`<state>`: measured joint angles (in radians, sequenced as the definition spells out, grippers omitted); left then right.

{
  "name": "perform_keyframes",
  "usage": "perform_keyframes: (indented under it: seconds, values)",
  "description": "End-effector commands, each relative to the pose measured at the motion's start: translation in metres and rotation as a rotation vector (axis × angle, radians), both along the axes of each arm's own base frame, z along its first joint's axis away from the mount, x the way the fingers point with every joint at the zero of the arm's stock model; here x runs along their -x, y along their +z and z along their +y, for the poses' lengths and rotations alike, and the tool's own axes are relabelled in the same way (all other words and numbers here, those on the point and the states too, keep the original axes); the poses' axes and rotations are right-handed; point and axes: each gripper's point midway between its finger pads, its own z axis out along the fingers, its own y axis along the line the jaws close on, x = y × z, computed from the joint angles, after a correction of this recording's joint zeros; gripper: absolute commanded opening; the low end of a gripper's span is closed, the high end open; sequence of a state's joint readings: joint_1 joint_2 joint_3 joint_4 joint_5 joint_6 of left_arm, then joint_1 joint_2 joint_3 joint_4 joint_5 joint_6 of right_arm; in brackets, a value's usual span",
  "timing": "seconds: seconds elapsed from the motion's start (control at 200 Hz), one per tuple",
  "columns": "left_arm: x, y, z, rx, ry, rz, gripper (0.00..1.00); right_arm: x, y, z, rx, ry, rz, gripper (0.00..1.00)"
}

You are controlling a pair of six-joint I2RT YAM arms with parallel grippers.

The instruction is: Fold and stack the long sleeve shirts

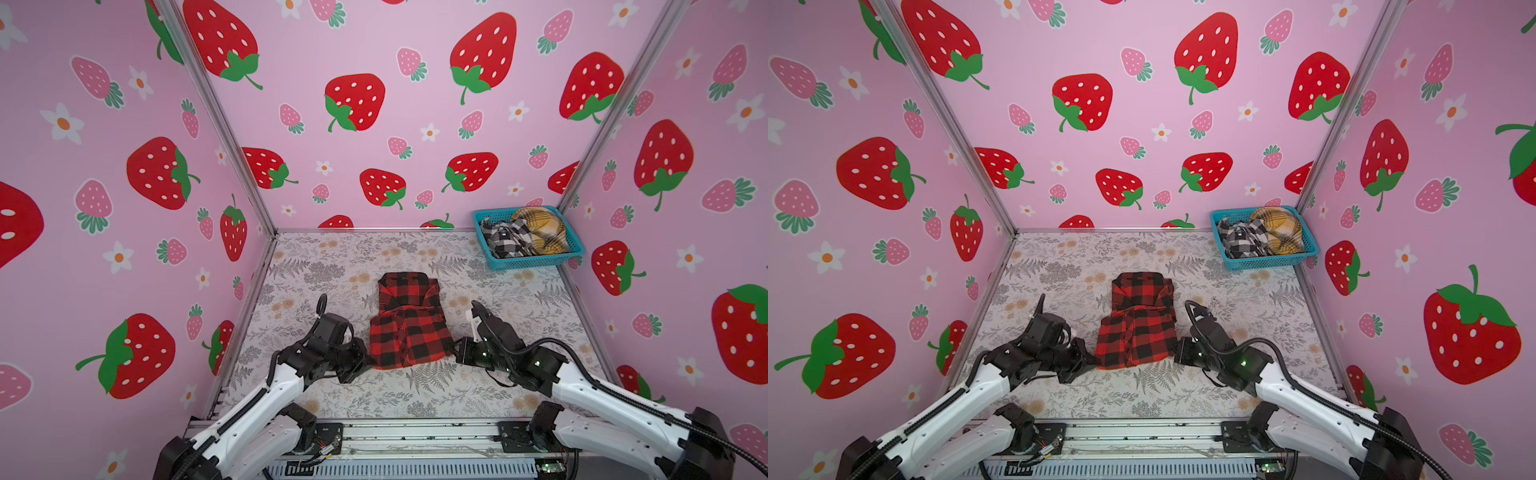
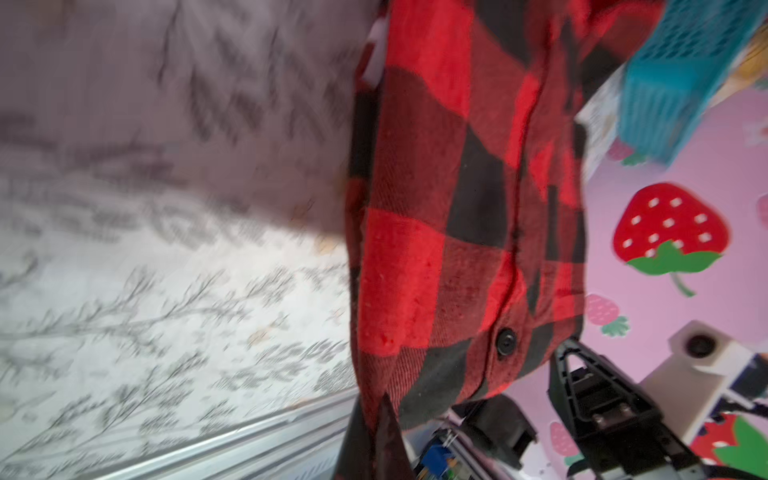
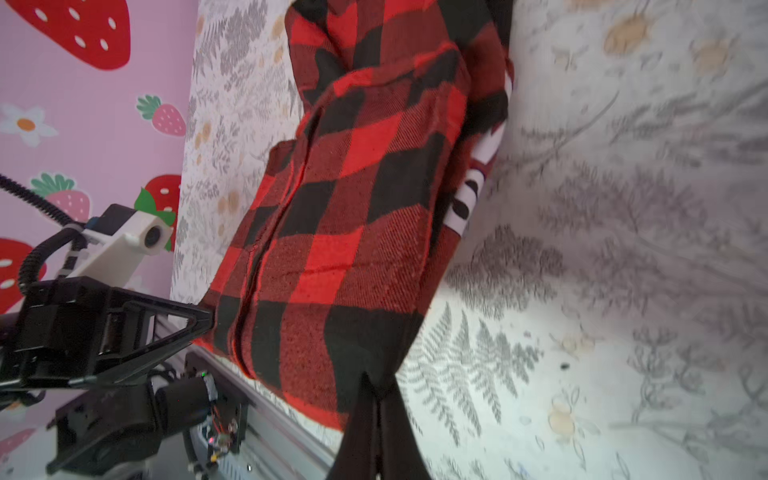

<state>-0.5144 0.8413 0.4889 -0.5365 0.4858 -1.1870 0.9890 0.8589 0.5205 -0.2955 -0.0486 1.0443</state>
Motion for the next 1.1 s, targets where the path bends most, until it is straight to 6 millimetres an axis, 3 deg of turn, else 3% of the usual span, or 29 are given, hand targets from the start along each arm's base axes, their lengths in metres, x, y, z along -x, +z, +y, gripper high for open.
perform_keyframes:
  seconds: [0.0, 0.105, 0.175, 0.27, 0.385, 0.455, 0.53, 0.675, 0.775, 0.855, 0.896, 0.926, 0.936, 0.956, 0.996, 1.046, 1.091]
  values:
    - [0.045, -0.019, 0.02, -0.068, 0.021, 0.081, 0.0, 0.033, -0.016, -0.017, 0.005, -0.025, 0.087, 0.0]
    - [0.069, -0.022, 0.027, -0.053, 0.043, 0.082, 0.0, 0.046, -0.01, -0.02, -0.032, -0.024, 0.081, 0.0]
    - [0.067, -0.018, 0.025, -0.004, 0.069, 0.057, 0.0, 0.042, -0.001, -0.019, -0.047, -0.039, 0.051, 0.0]
    - [0.042, 0.005, 0.01, 0.101, 0.117, -0.046, 0.0, 0.024, 0.019, -0.011, -0.057, -0.077, -0.027, 0.0]
    - [-0.008, 0.038, -0.005, 0.2, 0.174, -0.141, 0.0, -0.015, 0.043, -0.001, -0.032, -0.143, -0.118, 0.0]
    - [-0.045, 0.059, 0.001, 0.171, 0.182, -0.2, 0.0, -0.046, 0.058, 0.008, -0.078, -0.167, -0.166, 0.0]
    - [-0.091, 0.089, 0.011, 0.101, 0.166, -0.307, 0.0, -0.082, 0.059, 0.019, -0.1, -0.173, -0.181, 0.0]
    - [-0.202, 0.132, 0.017, 0.046, 0.146, -0.462, 0.0, -0.17, 0.08, 0.039, -0.069, -0.19, -0.28, 0.0]
    - [-0.285, 0.133, -0.002, 0.102, 0.095, -0.479, 0.0, -0.245, 0.08, 0.035, -0.033, -0.282, -0.316, 0.0]
    - [-0.35, 0.11, -0.029, 0.152, 0.052, -0.437, 0.0, -0.305, 0.059, 0.024, 0.007, -0.377, -0.295, 0.01]
    - [-0.381, 0.09, -0.041, 0.174, 0.032, -0.394, 0.11, -0.335, 0.046, 0.025, 0.011, -0.395, -0.275, 0.24]
    - [-0.399, 0.068, -0.043, 0.168, 0.035, -0.343, 0.25, -0.356, 0.037, 0.028, 0.016, -0.391, -0.261, 0.47]
    - [-0.407, 0.07, -0.042, 0.166, 0.038, -0.351, 0.31, -0.362, 0.032, 0.03, 0.024, -0.386, -0.249, 0.5]
    - [-0.42, 0.055, -0.041, 0.163, 0.055, -0.326, 0.4, -0.373, 0.027, 0.032, 0.038, -0.375, -0.232, 0.61]
    - [-0.442, 0.034, -0.036, 0.167, 0.084, -0.3, 0.5, -0.389, 0.012, 0.037, 0.069, -0.345, -0.214, 0.66]
    - [-0.466, 0.029, -0.025, 0.178, 0.122, -0.301, 0.58, -0.394, 0.007, 0.037, 0.1, -0.335, -0.231, 0.69]
    - [-0.479, 0.039, -0.014, 0.186, 0.149, -0.324, 0.61, -0.389, 0.009, 0.034, 0.111, -0.338, -0.263, 0.74]
